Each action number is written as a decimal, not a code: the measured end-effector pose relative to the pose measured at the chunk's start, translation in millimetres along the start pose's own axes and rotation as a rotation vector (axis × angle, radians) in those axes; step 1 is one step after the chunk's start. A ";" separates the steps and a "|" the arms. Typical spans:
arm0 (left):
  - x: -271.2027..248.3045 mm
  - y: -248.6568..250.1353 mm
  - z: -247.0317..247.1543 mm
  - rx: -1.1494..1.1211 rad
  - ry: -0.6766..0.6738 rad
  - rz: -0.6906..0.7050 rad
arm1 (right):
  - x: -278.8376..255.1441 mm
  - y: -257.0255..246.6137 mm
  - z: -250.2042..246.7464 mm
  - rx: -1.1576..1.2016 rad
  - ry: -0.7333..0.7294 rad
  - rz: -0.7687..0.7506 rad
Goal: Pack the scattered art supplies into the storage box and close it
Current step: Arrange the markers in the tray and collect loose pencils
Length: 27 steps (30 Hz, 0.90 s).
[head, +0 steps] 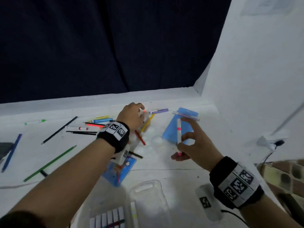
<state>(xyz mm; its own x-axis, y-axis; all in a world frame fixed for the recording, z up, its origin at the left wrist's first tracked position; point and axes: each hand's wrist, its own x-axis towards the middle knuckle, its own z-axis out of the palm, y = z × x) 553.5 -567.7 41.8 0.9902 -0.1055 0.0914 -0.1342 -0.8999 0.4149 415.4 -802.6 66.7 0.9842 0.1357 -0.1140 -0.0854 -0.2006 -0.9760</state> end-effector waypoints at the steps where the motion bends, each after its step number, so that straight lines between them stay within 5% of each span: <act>1: 13.0 -0.6 6.5 0.054 -0.032 0.002 | -1.1 1.0 -3.6 -0.001 0.026 -0.005; 7: 66.7 -17.1 28.3 0.386 -0.206 0.044 | -1.3 14.1 -11.3 -0.032 0.112 -0.025; 14: 80.2 -30.5 27.5 0.520 -0.197 0.099 | 1.0 24.0 -8.4 -0.055 0.058 -0.004; 19: 68.9 -34.8 18.0 0.388 -0.121 0.079 | -3.0 16.2 -5.4 -0.076 0.031 -0.038; 27: 3.3 4.5 -53.4 -0.258 0.276 0.112 | -8.5 -7.3 7.4 -0.120 0.034 -0.189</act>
<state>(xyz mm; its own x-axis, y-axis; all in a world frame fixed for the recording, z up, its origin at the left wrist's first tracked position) 554.0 -549.4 92.3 0.9261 -0.0475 0.3743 -0.2807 -0.7496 0.5994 406.5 -795.1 73.4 0.9857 0.1496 0.0770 0.1180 -0.2885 -0.9502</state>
